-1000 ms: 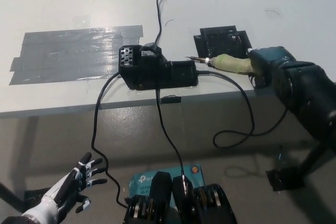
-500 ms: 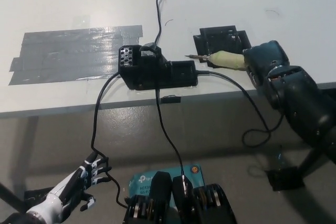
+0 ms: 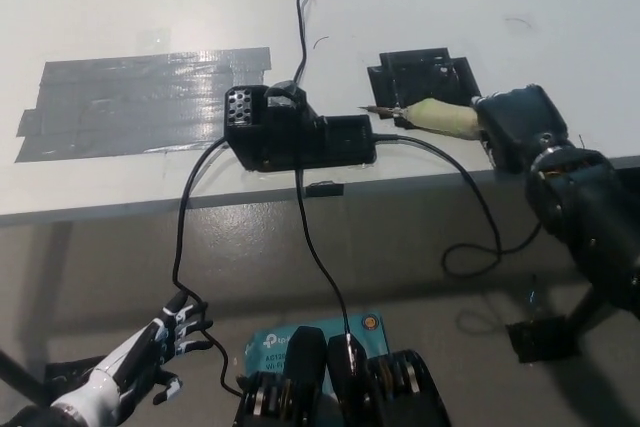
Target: The robot uses its right hand to grab and lift the soldering gun kept on the middle of the table and puts it in its base
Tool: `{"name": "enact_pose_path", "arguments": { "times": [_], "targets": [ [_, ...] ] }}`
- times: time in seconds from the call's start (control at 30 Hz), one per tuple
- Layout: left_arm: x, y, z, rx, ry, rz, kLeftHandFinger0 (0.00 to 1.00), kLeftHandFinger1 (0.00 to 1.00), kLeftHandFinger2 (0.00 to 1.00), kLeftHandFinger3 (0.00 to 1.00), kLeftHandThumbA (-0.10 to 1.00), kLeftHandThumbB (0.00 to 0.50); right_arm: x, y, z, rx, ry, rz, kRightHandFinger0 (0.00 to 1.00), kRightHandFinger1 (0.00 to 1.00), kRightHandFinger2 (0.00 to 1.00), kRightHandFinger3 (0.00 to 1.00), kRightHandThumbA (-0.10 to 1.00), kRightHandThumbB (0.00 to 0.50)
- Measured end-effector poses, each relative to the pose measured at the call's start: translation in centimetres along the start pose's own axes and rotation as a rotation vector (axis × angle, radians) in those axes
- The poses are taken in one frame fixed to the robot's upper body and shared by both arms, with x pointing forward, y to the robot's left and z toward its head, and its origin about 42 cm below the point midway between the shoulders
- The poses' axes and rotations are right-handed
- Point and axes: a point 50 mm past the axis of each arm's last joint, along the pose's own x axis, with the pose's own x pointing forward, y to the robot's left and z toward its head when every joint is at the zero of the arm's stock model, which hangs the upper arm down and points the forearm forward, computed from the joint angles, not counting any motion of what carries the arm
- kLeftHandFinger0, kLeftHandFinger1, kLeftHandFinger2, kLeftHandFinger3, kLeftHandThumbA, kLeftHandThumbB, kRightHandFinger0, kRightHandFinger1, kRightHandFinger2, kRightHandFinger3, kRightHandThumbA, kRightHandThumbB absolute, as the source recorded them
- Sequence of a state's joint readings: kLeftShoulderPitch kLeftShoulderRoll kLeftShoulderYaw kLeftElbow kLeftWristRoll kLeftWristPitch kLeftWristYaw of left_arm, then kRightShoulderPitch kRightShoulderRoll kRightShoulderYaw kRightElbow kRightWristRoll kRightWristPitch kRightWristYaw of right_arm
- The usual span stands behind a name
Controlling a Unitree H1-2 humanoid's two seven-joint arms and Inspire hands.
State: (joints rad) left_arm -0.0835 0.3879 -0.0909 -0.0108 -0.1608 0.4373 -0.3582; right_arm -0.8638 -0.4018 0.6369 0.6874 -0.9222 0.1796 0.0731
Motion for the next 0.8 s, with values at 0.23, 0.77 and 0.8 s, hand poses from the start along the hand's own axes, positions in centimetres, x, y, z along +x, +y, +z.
{"name": "enact_pose_path", "arguments": {
  "times": [0.23,0.77,0.8],
  "targets": [
    [0.0,0.1,0.0,0.002,0.003,0.002,0.78,0.88,1.0,1.0,1.0,0.357,-0.4,-2.6,-1.8,0.116,-0.028,-0.122,0.0,0.22,0.58,0.44,-0.1,0.003],
    [-0.1,0.2,-0.1,0.008,0.011,0.01,0.66,0.86,1.0,1.0,1.0,0.362,-0.7,-6.0,-1.9,0.14,-0.181,-0.312,0.0,0.13,0.48,0.32,-0.1,0.012],
    [-0.1,0.3,-0.1,0.008,0.011,0.01,0.66,0.86,1.0,1.0,1.0,0.362,-0.7,-6.2,-1.6,0.135,-0.193,-0.317,0.0,0.1,0.45,0.27,-0.1,0.011]
  ]
}}
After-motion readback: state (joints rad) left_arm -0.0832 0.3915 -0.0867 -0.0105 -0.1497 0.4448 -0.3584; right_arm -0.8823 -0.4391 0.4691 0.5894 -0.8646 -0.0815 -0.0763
